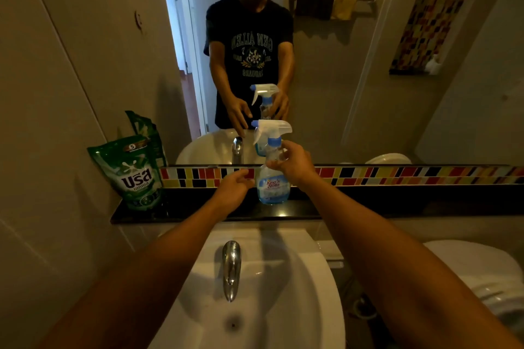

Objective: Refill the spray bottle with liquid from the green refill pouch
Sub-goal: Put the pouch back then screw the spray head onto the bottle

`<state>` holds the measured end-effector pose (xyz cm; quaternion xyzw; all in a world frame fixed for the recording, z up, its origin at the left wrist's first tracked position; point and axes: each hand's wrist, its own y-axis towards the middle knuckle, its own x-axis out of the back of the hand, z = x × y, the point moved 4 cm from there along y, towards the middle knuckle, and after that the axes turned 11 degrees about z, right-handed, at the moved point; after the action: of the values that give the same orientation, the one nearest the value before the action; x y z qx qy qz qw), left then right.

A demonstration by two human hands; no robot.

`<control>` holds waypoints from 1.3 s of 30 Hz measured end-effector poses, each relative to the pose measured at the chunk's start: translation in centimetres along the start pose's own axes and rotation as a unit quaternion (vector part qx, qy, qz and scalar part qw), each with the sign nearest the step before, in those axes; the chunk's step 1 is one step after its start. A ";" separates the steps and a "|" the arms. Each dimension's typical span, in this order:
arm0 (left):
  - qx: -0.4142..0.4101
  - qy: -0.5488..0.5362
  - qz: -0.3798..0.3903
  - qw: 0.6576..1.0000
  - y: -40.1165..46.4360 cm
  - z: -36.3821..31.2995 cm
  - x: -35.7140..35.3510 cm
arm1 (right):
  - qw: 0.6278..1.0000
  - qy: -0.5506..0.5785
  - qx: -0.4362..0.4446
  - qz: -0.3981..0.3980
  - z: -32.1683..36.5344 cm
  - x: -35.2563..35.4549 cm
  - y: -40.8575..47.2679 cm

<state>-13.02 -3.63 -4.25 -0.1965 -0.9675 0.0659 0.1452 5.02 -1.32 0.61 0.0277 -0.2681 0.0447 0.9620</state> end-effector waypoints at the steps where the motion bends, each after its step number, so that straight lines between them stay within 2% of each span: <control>1: 0.013 -0.003 0.009 1.000 0.4 0.3 -0.6 | 1.000 -0.005 0.001 -0.005 -0.3 0.1 0.1; 8: -0.015 -0.056 0.074 0.996 3.4 2.2 -3.7 | 1.000 0.018 -0.011 0.008 -3.2 0.3 1.4; 26: -0.018 -0.134 0.018 0.991 7.4 5.7 -6.4 | 0.999 0.046 -0.026 0.004 -7.6 -0.3 3.3; 39: 0.007 -0.089 0.013 0.996 7.4 6.4 -6.1 | 0.997 0.044 -0.058 -0.013 -9.0 -1.5 2.8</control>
<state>-6.93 0.21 -13.27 -0.2013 -0.9735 0.0912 0.0591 8.05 2.07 -7.82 -0.0266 -0.2277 0.0172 0.9732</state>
